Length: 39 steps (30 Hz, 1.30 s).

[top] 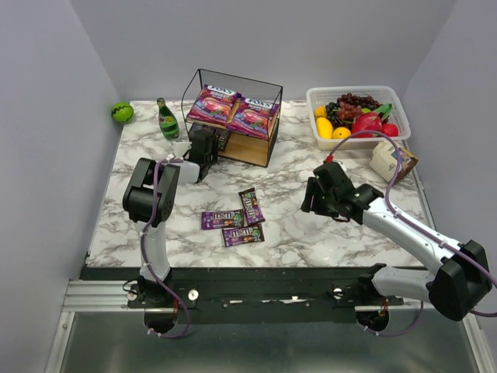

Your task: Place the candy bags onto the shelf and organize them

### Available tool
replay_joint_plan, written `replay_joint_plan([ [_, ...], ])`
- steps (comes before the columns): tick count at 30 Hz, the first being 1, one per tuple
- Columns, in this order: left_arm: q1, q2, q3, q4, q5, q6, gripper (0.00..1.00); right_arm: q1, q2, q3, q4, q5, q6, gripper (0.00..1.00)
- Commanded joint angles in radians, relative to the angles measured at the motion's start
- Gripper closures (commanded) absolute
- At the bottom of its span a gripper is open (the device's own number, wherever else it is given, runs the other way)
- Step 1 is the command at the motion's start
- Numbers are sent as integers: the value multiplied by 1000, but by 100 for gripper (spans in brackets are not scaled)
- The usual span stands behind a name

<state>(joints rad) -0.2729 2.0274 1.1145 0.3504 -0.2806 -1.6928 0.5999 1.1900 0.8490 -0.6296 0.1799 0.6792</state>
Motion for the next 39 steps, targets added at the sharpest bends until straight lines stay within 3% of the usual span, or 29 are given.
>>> replay_joint_plan([
  [1,-11,-65,-22,-97,-46,53,45,-9,5,-5,1,12,-12,32],
  [13,-15,-254,-214,-44,11,182,37,-9,13,12,7,-39,-32,31],
  [17,-15,-395,-265,-112,-14,338,37,-8,8,-5,39,-89,-43,31],
  [23,-6,-660,-300,-332,-46,614,20,15,36,-24,166,-247,-78,31],
  [26,3,-752,-303,-447,-35,743,2,63,107,18,211,-272,-84,31],
  [28,18,-807,-318,-494,10,835,1,109,154,59,215,-270,-83,31],
  [36,130,-961,-443,-574,273,963,1,213,409,231,281,-338,-43,32],
  [38,138,-964,-443,-645,322,990,5,218,450,263,294,-367,-32,34],
  [39,141,-961,-441,-663,336,1016,11,221,468,277,301,-375,-27,36],
])
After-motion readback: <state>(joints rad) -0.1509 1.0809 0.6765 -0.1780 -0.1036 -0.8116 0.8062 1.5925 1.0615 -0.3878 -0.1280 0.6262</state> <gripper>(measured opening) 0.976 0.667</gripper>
